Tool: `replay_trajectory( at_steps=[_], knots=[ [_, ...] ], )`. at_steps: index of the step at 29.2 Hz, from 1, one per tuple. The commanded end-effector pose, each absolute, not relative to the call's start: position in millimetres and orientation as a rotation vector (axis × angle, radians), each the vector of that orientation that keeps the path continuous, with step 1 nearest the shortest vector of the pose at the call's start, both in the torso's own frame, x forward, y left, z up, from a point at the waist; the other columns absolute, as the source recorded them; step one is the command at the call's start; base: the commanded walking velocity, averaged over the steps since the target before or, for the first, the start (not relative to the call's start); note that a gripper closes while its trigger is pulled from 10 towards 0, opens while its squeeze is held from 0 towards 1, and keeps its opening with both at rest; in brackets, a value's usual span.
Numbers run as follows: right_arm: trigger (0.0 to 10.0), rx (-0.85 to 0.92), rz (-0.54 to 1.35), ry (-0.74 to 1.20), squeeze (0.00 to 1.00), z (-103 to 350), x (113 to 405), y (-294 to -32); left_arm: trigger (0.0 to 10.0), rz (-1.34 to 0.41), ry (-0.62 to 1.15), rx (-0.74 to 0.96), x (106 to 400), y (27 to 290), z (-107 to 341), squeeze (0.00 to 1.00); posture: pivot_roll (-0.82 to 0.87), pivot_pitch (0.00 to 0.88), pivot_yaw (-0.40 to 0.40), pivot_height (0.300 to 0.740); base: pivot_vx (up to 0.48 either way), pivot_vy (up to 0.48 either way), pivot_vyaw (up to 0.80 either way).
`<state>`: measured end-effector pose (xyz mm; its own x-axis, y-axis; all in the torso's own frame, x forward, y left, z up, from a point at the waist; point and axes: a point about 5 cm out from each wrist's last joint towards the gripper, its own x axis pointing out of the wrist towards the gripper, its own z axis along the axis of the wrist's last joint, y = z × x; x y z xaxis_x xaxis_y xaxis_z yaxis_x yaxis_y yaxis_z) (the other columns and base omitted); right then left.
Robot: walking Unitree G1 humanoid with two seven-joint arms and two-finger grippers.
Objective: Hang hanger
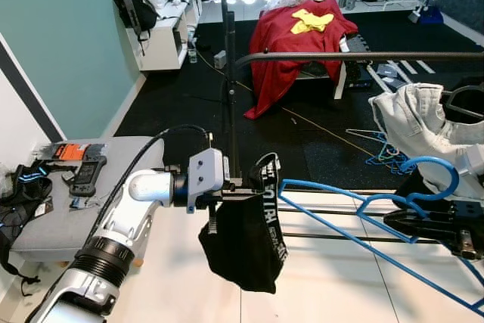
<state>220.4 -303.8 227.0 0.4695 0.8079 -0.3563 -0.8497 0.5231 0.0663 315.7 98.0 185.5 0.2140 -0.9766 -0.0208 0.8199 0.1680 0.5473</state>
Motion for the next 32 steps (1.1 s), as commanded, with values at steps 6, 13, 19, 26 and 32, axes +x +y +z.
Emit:
replay_trajectory(
  at_steps=[6,13,19,26,32],
  knots=[
    [10.0,-0.113,1.063,0.382,0.0,230.2,210.2,-299.8,10.0,-1.26,-0.344,0.523,323.0,112.5,185.4,0.0,-0.15,0.046,0.071,0.74,0.0,0.0,0.0],
    [10.0,-0.104,1.056,0.4,0.0,225.3,209.5,-301.5,10.0,-1.258,-0.36,0.507,322.2,116.1,191.3,0.0,-0.15,0.049,0.07,0.74,0.0,0.0,0.0],
    [10.0,-0.105,1.039,0.451,0.0,216.4,207.8,-305.1,10.0,-1.304,-0.405,0.457,316.6,111.1,202.8,0.0,-0.15,0.056,0.071,0.74,0.0,0.0,0.0],
    [10.0,-0.105,1.029,0.469,0.0,210.1,208.7,-305.5,10.0,-1.362,-0.443,0.443,310.1,101.6,208.6,0.0,-0.15,0.057,0.073,0.74,0.0,0.0,0.0],
    [10.0,-0.109,1.058,0.493,0.0,199.1,215.1,-298.9,10.0,-1.445,-0.501,0.419,301.5,82.8,218.7,0.0,-0.15,0.055,0.073,0.74,0.0,0.0,0.0]
  ],
)
